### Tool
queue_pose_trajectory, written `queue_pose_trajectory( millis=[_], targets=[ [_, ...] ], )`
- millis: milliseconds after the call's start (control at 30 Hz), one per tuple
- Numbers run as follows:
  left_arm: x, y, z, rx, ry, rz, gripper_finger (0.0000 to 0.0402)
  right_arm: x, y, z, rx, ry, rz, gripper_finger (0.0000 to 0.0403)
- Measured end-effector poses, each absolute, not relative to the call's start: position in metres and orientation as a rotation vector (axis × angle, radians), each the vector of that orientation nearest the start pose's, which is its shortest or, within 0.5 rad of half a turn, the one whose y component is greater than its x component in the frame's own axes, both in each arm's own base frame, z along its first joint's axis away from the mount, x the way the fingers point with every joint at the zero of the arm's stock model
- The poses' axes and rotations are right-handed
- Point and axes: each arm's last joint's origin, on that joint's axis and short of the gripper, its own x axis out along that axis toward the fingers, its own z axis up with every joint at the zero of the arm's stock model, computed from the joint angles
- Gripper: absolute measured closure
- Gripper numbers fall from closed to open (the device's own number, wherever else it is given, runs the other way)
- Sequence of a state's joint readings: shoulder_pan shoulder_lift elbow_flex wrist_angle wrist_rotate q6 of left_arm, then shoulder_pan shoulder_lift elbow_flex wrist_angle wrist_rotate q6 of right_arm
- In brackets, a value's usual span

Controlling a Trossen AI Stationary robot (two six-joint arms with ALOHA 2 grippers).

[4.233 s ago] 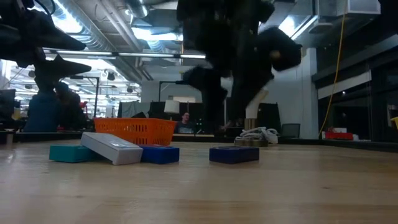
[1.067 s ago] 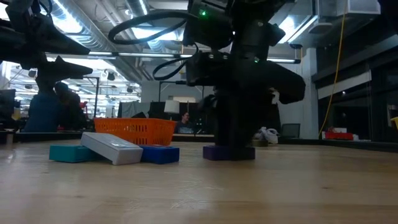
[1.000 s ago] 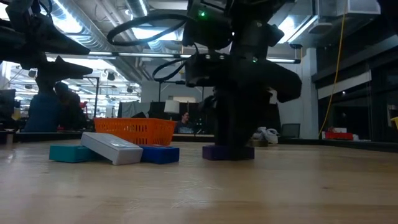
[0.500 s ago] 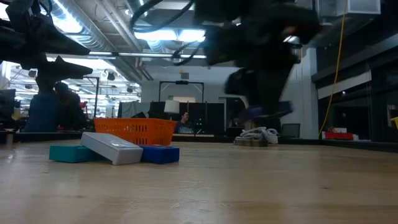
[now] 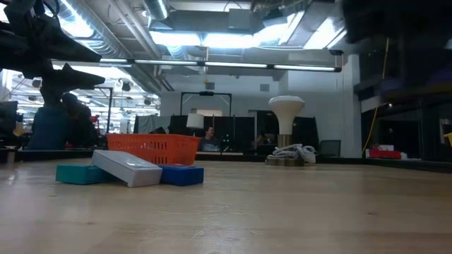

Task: Pick & Place Office items
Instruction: Put the dark blue digital clock into the yellow basket

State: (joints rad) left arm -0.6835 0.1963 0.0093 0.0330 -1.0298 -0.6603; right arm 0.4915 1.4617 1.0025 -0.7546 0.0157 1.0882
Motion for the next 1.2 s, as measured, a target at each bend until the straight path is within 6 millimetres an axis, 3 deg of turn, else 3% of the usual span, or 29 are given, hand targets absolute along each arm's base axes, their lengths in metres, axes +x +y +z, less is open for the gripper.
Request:
queue_pose_trajectory(
  millis=[100, 267, 467, 600, 767, 1033, 1200],
  targets=[
    [0.089, -0.041, 0.156, -0.536, -0.017, 0.364, 0.0178, 0.219, 0.131, 0.216, 0.718, 1.197, -0.367, 0.0251],
    [0.089, -0.041, 0.156, -0.536, -0.016, 0.364, 0.0178, 0.193, 0.139, 0.189, 0.795, 1.233, -0.457, 0.0251],
    [0.089, -0.040, 0.156, -0.541, -0.019, 0.368, 0.0178, 0.181, 0.150, 0.168, 0.927, 1.205, -0.459, 0.0251],
    [0.089, -0.040, 0.156, -0.543, -0.019, 0.367, 0.0178, 0.178, 0.153, 0.167, 0.943, 1.196, -0.480, 0.0251],
    [0.089, -0.040, 0.156, -0.543, -0.019, 0.368, 0.0178, 0.183, 0.157, 0.180, 0.915, 1.128, -0.488, 0.0251],
    [0.089, -0.040, 0.155, -0.522, -0.018, 0.379, 0.0178, 0.191, 0.149, 0.219, 0.746, 1.072, -0.548, 0.0251],
    [0.089, -0.040, 0.155, -0.520, -0.020, 0.386, 0.0178, 0.193, 0.147, 0.240, 0.750, 1.042, -0.533, 0.0251]
  ],
)
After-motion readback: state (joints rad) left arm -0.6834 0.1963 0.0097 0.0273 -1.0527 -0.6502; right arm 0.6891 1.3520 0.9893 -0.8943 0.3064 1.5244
